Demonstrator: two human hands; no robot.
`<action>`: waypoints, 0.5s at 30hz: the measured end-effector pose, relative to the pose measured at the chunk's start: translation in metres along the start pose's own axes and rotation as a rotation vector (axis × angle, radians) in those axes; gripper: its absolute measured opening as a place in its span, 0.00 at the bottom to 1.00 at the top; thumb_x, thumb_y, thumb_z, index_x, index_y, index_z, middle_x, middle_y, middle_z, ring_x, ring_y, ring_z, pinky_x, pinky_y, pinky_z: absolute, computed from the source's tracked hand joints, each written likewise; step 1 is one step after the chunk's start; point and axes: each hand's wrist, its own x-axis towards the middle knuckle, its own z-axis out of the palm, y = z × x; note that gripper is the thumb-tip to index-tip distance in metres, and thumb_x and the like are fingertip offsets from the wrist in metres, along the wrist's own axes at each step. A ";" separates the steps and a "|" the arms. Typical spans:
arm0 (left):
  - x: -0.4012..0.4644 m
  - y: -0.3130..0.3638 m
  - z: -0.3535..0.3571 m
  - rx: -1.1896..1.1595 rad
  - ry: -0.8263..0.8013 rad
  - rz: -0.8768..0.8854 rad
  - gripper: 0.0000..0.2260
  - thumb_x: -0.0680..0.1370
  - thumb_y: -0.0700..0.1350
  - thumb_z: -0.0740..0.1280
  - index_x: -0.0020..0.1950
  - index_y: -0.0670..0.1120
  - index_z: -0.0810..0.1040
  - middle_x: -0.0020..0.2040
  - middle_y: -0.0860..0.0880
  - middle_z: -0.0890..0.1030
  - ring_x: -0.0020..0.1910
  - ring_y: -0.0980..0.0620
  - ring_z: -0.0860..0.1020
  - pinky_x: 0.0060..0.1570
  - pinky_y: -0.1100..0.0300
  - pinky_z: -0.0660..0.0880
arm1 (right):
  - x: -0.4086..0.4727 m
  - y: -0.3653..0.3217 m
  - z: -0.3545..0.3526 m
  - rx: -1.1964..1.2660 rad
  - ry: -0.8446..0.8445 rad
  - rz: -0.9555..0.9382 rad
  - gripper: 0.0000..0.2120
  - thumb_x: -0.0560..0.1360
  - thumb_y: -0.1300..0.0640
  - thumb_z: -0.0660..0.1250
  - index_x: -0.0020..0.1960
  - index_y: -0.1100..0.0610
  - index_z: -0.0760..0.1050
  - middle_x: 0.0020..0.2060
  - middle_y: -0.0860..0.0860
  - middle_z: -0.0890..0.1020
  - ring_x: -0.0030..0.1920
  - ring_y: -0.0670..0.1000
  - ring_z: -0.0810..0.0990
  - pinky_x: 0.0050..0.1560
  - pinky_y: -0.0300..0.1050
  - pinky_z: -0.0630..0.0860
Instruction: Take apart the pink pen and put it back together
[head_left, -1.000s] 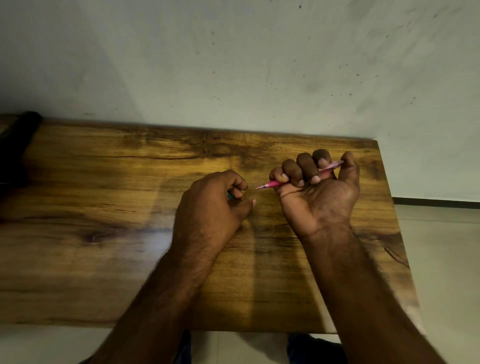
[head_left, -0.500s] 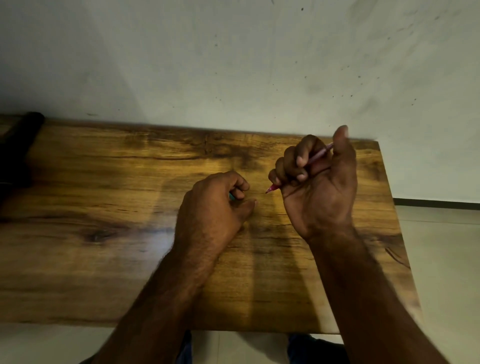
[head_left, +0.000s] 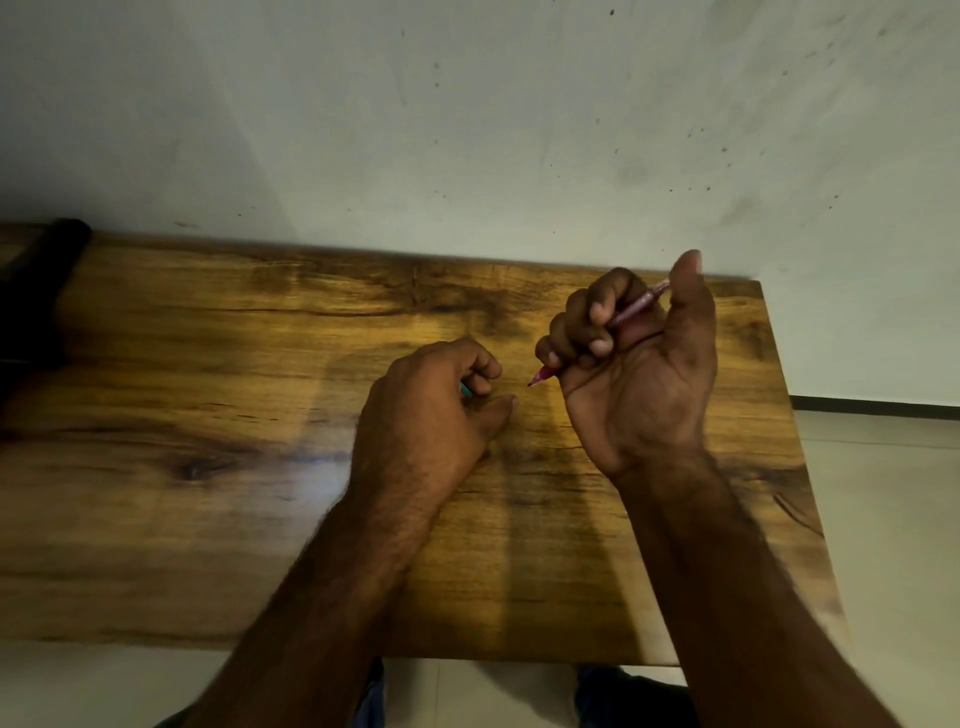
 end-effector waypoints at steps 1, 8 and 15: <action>0.000 0.000 0.000 0.003 -0.001 0.003 0.11 0.71 0.53 0.80 0.50 0.58 0.82 0.41 0.61 0.81 0.41 0.66 0.78 0.40 0.62 0.78 | 0.000 -0.001 0.000 0.024 -0.001 0.008 0.29 0.82 0.39 0.47 0.37 0.60 0.68 0.26 0.51 0.62 0.31 0.53 0.55 0.37 0.50 0.59; 0.000 0.000 0.001 0.005 -0.010 0.002 0.11 0.71 0.54 0.80 0.49 0.59 0.82 0.41 0.62 0.81 0.42 0.66 0.78 0.40 0.62 0.77 | 0.000 -0.005 0.000 0.133 0.024 -0.002 0.23 0.79 0.43 0.50 0.36 0.59 0.66 0.26 0.51 0.62 0.31 0.52 0.56 0.37 0.49 0.61; -0.001 -0.001 0.001 -0.012 -0.010 -0.010 0.11 0.71 0.54 0.80 0.50 0.58 0.83 0.41 0.62 0.81 0.42 0.65 0.79 0.41 0.56 0.82 | 0.001 -0.005 -0.001 0.125 0.035 -0.019 0.23 0.78 0.43 0.51 0.36 0.59 0.68 0.26 0.51 0.63 0.31 0.52 0.57 0.37 0.49 0.61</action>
